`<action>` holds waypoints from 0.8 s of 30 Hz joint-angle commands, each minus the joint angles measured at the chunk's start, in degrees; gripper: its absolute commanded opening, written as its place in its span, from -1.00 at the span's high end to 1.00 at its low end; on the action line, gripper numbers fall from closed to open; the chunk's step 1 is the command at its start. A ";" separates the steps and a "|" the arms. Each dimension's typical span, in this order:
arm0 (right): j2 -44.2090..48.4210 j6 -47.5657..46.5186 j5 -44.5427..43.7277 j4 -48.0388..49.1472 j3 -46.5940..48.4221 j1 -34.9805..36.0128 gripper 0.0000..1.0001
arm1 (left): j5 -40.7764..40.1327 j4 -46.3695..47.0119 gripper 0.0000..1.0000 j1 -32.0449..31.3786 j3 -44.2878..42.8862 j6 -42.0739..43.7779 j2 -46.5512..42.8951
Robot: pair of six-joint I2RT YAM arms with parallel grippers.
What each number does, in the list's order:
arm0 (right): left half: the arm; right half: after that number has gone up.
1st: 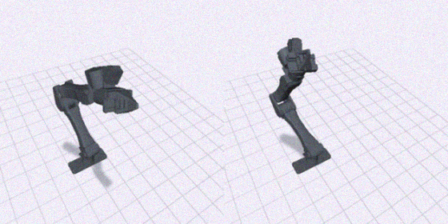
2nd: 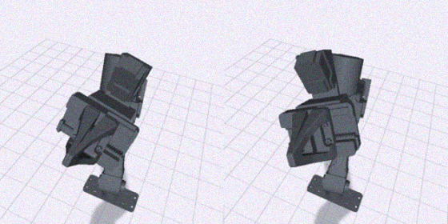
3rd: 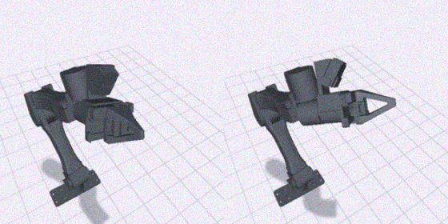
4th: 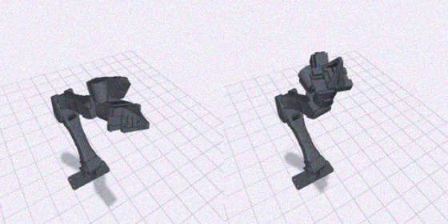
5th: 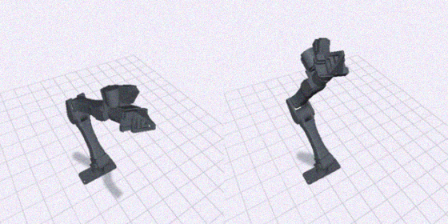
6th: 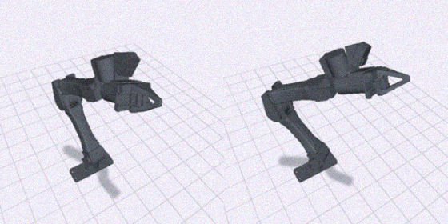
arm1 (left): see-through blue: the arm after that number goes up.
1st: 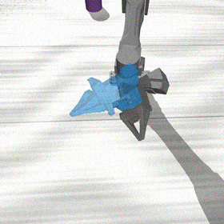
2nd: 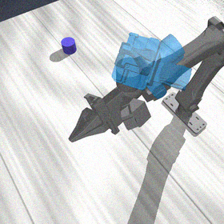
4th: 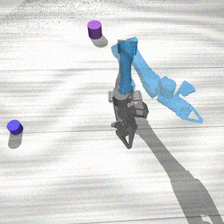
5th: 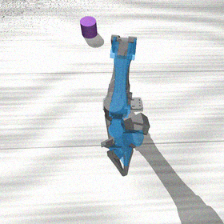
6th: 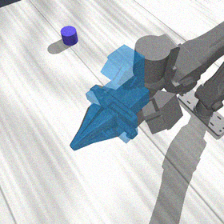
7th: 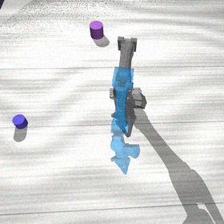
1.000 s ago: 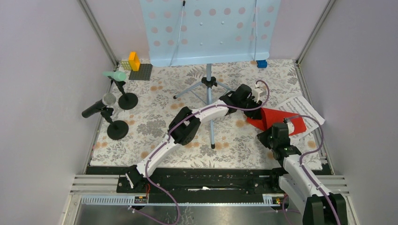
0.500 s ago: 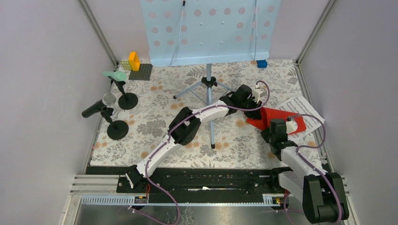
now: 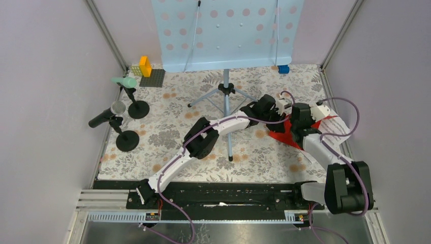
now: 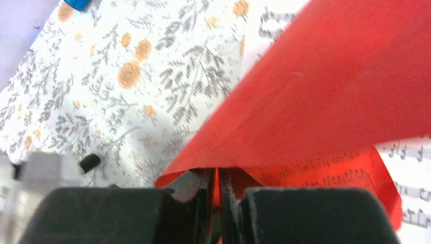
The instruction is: Pack up the instrument practice props
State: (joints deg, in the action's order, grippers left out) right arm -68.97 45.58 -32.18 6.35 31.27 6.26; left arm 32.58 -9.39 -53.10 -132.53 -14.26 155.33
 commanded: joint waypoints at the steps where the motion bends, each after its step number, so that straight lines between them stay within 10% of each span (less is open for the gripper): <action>1: -6.07 -6.20 -7.77 2.18 8.65 -0.89 0.74 | 0.67 1.42 0.73 -0.57 0.34 1.98 -0.51; 14: 7.52 -10.63 4.14 -5.53 12.32 -2.51 0.59 | -5.98 -0.36 -0.70 -0.53 4.87 5.89 -6.19; 19: 16.84 -10.83 7.45 -14.11 10.50 -2.56 0.54 | -9.48 -1.51 -0.78 -0.53 4.74 7.09 -7.20; 24: 25.41 -10.25 9.85 -19.27 8.34 -2.56 0.55 | -9.10 -1.08 -0.36 -0.59 4.53 5.48 -6.50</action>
State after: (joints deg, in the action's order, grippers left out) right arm -48.31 35.81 -25.34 -6.22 40.97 3.86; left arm 25.26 -8.91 -53.89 -128.49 -8.62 151.55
